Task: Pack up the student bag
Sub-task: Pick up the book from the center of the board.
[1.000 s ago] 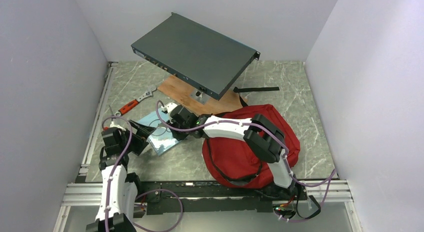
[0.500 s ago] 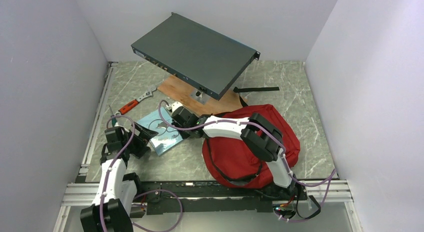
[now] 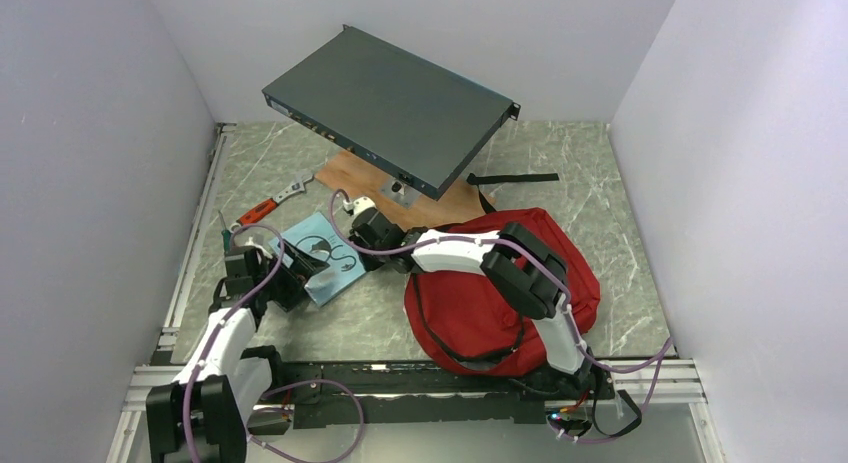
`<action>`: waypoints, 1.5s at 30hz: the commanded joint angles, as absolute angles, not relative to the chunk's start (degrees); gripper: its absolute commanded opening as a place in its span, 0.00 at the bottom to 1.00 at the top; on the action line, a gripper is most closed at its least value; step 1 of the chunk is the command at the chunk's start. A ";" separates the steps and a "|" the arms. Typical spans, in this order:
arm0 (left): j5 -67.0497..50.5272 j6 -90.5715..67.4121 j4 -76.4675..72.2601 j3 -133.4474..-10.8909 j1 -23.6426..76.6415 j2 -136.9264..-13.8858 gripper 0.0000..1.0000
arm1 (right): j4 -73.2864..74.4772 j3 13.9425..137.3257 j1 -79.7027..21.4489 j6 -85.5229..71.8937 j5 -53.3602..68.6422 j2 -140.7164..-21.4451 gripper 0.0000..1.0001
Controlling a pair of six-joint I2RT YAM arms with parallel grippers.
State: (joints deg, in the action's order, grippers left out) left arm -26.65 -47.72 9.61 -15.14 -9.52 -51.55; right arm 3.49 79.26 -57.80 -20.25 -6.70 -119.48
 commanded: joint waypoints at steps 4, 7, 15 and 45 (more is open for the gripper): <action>-27.70 -48.97 -2.26 -11.67 -8.39 -50.48 0.97 | 6.41 75.18 -57.04 -20.47 -3.06 -123.50 0.07; -27.27 -49.67 -6.77 -9.99 -8.35 -48.42 0.90 | 6.24 75.59 -57.04 -19.52 -1.79 -123.85 0.07; -25.67 -53.43 -16.72 -4.56 -8.26 -36.52 0.39 | 6.08 75.28 -57.28 -19.01 -1.36 -122.72 0.08; -26.73 -52.26 45.78 -37.31 -8.26 -29.70 0.00 | -29.94 62.89 -81.33 17.80 -30.15 -105.70 0.87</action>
